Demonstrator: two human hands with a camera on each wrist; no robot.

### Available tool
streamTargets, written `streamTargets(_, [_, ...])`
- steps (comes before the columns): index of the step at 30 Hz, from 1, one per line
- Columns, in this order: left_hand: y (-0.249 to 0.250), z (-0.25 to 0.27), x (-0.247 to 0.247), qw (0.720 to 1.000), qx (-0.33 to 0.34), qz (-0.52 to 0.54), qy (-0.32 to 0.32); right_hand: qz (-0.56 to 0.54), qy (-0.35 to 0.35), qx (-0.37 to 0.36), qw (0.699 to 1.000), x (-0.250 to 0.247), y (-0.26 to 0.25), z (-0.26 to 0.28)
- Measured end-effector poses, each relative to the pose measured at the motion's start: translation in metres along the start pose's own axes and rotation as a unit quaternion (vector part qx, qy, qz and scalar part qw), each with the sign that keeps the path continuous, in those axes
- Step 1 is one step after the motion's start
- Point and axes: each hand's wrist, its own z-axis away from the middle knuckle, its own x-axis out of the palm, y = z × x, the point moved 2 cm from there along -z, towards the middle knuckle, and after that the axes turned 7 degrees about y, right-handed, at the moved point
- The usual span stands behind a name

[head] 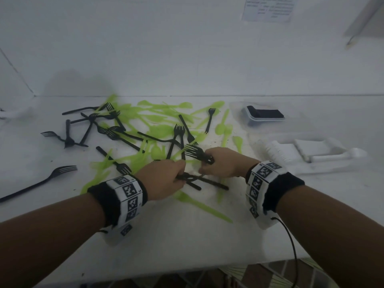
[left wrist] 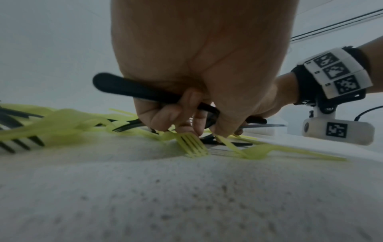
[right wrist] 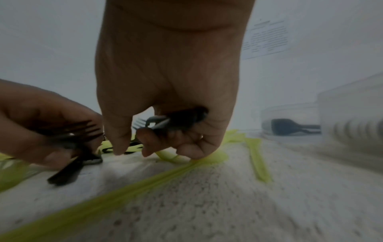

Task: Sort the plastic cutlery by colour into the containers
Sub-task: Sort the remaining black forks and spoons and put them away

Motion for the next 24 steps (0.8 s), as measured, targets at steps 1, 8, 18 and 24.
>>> streamTargets(1, [-0.001,0.001,0.001,1.0,0.003,0.002,0.001,-0.008,-0.006,0.004,1.0,0.0,0.0,0.002])
streamTargets(8, [-0.006,0.004,0.001,1.0,-0.001,0.013,-0.002,0.047,-0.059,0.014,0.997,0.003,-0.012,0.011])
streamTargets(18, [-0.01,0.001,0.002,1.0,0.012,0.002,0.011,0.004,-0.053,0.019,0.998,0.004,-0.018,0.012])
streamTargets(24, [-0.01,0.004,0.001,1.0,0.011,0.016,0.01,-0.033,-0.115,0.015,0.993,0.003,-0.024,0.018])
